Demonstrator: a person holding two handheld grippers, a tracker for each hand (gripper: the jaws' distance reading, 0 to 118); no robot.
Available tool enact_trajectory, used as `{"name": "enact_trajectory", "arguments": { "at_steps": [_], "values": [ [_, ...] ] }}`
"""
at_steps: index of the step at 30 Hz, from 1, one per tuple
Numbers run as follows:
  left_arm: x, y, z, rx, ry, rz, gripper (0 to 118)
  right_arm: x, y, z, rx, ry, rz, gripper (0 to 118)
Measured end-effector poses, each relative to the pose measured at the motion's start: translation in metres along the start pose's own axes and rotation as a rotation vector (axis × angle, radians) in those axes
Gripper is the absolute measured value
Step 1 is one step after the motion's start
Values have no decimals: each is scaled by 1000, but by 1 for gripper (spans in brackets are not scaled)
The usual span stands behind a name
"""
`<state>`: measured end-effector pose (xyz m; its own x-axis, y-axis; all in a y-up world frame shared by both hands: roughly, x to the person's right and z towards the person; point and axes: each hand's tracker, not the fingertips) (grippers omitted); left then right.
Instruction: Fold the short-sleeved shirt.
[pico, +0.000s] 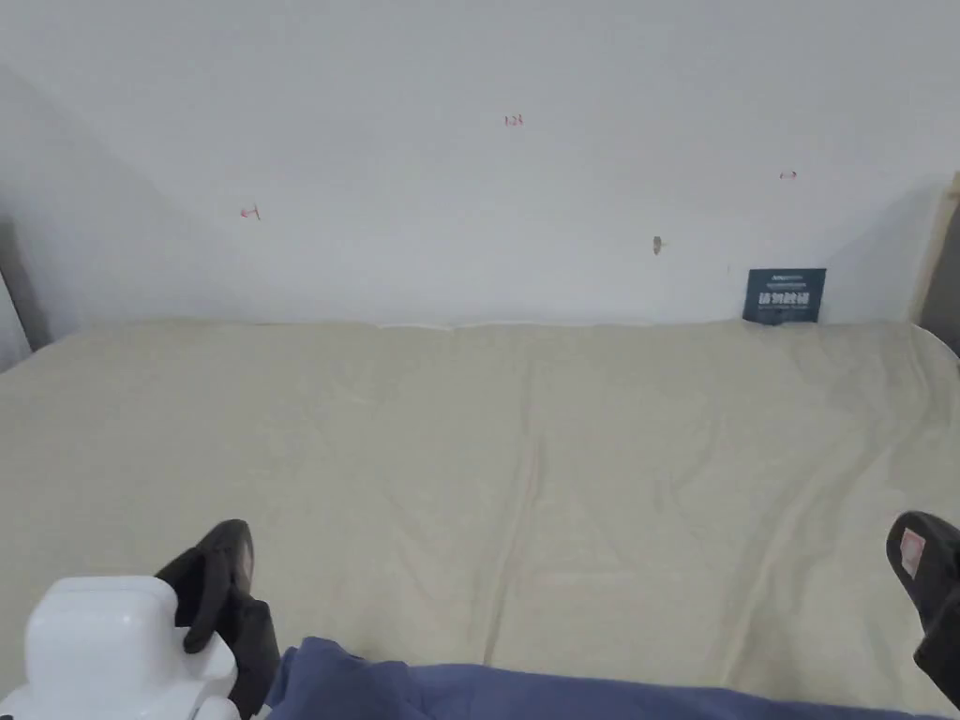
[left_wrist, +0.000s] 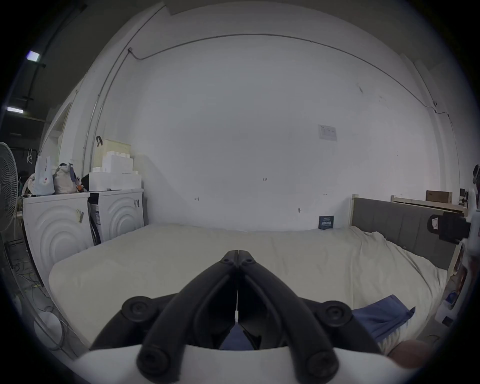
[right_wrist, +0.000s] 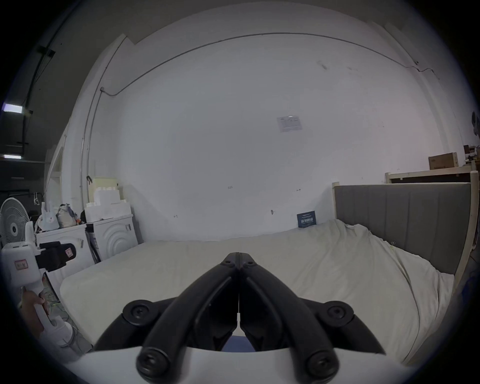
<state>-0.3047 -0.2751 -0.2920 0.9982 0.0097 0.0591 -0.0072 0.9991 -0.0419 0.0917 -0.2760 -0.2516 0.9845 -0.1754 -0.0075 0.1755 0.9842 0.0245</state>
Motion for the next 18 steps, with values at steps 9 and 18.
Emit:
{"name": "enact_trajectory", "arguments": {
  "at_steps": [9, 18],
  "values": [
    [-116, -29, -133, -825, -348, 531, 0, -5, 8, -1, -157, 78, 2, 1],
    [-171, -160, -206, -1162, -536, 777, 114, -7, -11, -24, -315, 88, -43, 1]
  ]
}}
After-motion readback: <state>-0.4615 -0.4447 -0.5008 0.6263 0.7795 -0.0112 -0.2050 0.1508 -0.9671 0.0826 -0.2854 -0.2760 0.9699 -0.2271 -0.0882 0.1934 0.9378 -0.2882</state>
